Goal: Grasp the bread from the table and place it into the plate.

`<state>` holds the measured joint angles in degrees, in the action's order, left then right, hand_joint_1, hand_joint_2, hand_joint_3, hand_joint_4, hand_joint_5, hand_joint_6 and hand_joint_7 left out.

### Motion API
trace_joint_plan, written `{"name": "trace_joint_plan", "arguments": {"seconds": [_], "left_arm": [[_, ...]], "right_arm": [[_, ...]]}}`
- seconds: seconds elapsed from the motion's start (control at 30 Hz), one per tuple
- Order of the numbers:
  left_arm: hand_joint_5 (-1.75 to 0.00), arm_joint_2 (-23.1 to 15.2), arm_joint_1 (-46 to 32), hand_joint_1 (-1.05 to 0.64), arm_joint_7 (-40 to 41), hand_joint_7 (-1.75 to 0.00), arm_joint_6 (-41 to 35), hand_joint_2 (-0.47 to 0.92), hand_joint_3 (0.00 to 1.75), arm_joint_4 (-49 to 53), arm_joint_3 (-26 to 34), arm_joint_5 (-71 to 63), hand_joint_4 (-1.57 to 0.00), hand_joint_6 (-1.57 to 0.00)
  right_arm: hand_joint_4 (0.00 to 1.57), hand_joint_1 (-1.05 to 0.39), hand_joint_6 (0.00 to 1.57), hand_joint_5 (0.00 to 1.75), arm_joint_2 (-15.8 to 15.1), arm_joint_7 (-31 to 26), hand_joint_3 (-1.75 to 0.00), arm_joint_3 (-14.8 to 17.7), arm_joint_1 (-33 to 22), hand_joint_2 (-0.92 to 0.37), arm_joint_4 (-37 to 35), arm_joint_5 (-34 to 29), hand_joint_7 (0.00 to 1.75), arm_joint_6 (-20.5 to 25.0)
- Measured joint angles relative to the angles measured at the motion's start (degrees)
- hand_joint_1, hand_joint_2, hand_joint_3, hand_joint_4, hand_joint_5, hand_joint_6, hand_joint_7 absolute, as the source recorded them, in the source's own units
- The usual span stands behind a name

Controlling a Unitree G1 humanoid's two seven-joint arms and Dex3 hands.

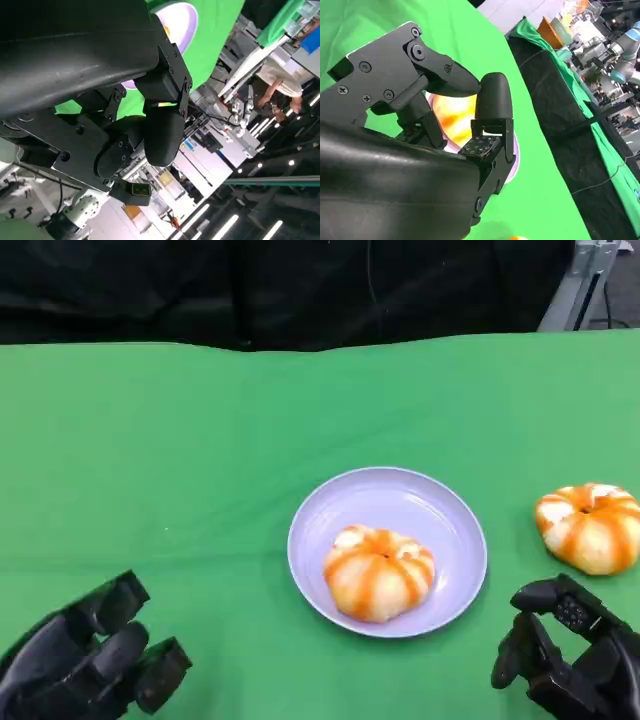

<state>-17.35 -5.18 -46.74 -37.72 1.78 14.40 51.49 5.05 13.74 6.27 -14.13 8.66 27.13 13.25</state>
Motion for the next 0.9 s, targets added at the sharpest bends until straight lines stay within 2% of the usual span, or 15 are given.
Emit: {"name": "trace_joint_plan", "arguments": {"seconds": [0.1, 0.23, 0.47, 0.9], "left_arm": [[-1.75, 0.0, 0.1, -0.13, -2.5, -1.69, 2.7, 0.53, 1.16, 2.8, -0.5, -2.1, -0.87, -0.78], [-1.75, 0.0, 0.5, -0.12, -4.0, -1.67, 4.0, 0.53, 1.12, 6.1, -1.1, -4.5, -0.90, -0.80], [-1.75, 0.0, 2.7, -0.12, -4.9, -1.61, 5.7, 0.53, 1.18, 10.3, -1.2, -7.2, -0.90, -0.84], [-1.75, 0.0, 3.5, -0.12, -4.9, -1.58, 5.9, 0.51, 1.24, 11.2, -0.6, -8.3, -0.90, -0.88]], "right_arm": [[0.85, -0.16, 0.86, 1.73, -0.3, 0.0, -1.05, 0.2, 0.0, -0.55, 0.0, 0.0, 1.37, 0.3], [0.84, -0.16, 0.85, 1.74, -0.3, 0.0, -1.05, 0.2, 0.0, -0.55, 0.1, 0.0, 1.38, 0.4], [0.84, -0.16, 0.82, 1.75, -0.4, 0.3, -1.08, 0.2, 0.0, -0.53, 0.1, 0.2, 1.43, 0.5], [0.87, -0.16, 0.88, 1.70, -0.4, 0.3, -1.01, 0.0, -0.7, -0.57, 0.2, 0.1, 1.34, 0.2]]}}
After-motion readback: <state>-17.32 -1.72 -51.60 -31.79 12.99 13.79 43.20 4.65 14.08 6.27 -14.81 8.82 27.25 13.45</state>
